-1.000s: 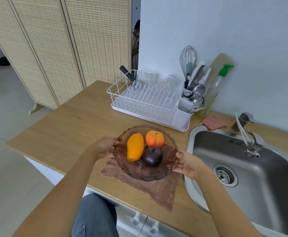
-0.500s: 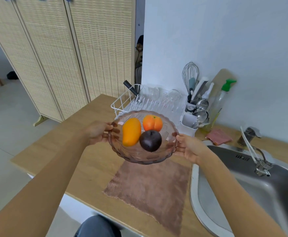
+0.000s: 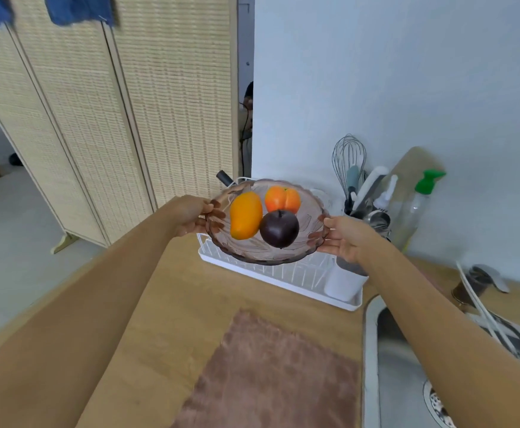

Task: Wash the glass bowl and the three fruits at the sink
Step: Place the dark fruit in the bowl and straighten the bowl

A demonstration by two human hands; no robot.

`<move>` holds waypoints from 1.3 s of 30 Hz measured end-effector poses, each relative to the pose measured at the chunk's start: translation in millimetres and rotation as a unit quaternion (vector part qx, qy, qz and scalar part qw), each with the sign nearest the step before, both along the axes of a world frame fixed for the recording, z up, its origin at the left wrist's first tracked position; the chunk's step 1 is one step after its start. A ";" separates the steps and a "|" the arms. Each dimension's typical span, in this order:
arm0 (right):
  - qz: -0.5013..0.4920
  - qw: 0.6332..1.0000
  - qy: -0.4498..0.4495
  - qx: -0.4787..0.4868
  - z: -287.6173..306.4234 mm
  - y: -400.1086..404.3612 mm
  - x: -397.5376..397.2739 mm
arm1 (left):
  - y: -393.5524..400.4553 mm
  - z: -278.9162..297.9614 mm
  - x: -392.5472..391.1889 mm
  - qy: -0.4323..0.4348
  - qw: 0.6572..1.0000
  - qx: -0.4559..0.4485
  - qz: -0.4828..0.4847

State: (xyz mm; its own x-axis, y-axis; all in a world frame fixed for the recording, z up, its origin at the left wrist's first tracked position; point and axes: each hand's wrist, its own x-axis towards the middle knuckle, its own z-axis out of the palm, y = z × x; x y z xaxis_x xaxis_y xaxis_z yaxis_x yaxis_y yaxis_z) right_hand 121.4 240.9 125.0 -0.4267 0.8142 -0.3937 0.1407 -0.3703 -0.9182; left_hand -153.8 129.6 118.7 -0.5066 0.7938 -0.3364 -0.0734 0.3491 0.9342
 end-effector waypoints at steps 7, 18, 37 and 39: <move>-0.034 0.999 -0.029 -0.007 -13.7 40.4 -15.3 | 53.1 -21.8 -4.4 0.003 1.000 0.004 0.026; -0.045 0.997 -0.055 -0.021 -46.5 72.6 -34.2 | 82.5 -48.8 -15.5 0.012 1.000 -0.016 0.003; -0.073 0.995 -0.066 -0.023 -61.3 84.0 -36.4 | 91.4 -54.2 -10.3 0.021 0.999 -0.029 0.016; -0.056 0.994 -0.091 -0.011 -58.6 80.1 -38.0 | 84.8 -52.6 -6.2 0.063 0.996 -0.053 -0.018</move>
